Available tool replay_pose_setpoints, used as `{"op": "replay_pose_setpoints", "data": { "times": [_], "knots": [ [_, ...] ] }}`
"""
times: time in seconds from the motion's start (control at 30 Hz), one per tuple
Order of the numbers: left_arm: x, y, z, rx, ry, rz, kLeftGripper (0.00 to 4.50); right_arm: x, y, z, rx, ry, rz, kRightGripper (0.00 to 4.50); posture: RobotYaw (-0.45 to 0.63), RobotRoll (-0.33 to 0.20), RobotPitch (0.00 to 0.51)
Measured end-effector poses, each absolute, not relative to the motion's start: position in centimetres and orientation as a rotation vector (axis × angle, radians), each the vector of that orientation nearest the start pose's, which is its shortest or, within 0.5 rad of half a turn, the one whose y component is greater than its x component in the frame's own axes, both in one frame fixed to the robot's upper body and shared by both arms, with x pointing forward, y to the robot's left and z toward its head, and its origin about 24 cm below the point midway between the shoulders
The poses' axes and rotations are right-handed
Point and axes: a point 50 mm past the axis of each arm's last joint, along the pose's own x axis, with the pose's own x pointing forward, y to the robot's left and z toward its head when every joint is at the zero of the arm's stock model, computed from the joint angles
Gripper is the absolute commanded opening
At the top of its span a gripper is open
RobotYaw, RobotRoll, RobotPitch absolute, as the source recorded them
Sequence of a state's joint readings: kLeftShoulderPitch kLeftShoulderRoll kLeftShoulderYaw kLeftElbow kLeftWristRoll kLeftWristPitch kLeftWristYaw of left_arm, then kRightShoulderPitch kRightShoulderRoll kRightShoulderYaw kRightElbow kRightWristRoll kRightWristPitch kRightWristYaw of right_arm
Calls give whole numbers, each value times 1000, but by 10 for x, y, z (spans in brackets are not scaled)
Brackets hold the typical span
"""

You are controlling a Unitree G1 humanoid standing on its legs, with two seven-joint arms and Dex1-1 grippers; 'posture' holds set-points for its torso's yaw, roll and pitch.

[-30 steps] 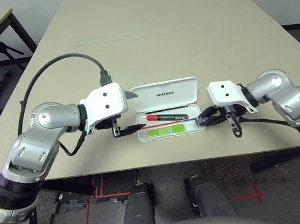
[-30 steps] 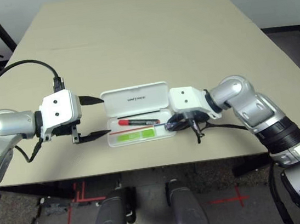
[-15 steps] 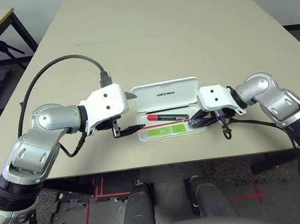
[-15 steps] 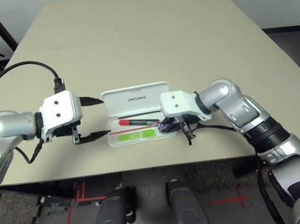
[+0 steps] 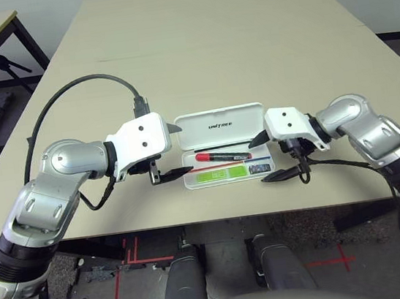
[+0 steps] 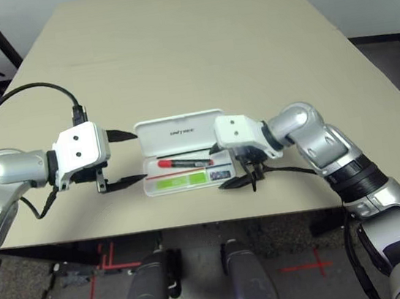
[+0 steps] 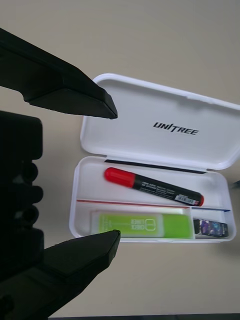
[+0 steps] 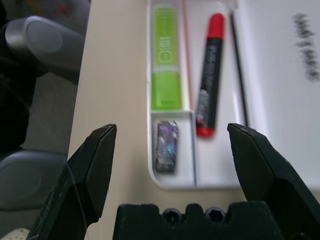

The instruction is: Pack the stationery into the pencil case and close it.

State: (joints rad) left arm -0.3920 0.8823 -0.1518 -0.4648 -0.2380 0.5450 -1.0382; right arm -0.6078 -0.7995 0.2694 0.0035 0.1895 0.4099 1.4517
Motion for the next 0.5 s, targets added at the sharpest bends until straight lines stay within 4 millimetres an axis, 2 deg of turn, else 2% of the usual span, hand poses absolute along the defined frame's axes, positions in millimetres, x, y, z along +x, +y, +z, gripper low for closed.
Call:
{"op": "replay_pose_setpoints", "data": {
  "times": [0.13,0.27,0.5],
  "knots": [
    [249,169,179,751,212,-1165,4500,292,-220,194,-611,454,1334,4485,69,0,111],
    [248,171,176,744,228,-1163,4500,284,-245,209,-551,492,1293,4485,57,0,110],
    [248,177,176,751,241,-1143,4500,274,-264,209,-478,536,1252,4485,48,0,109]
  ]
}}
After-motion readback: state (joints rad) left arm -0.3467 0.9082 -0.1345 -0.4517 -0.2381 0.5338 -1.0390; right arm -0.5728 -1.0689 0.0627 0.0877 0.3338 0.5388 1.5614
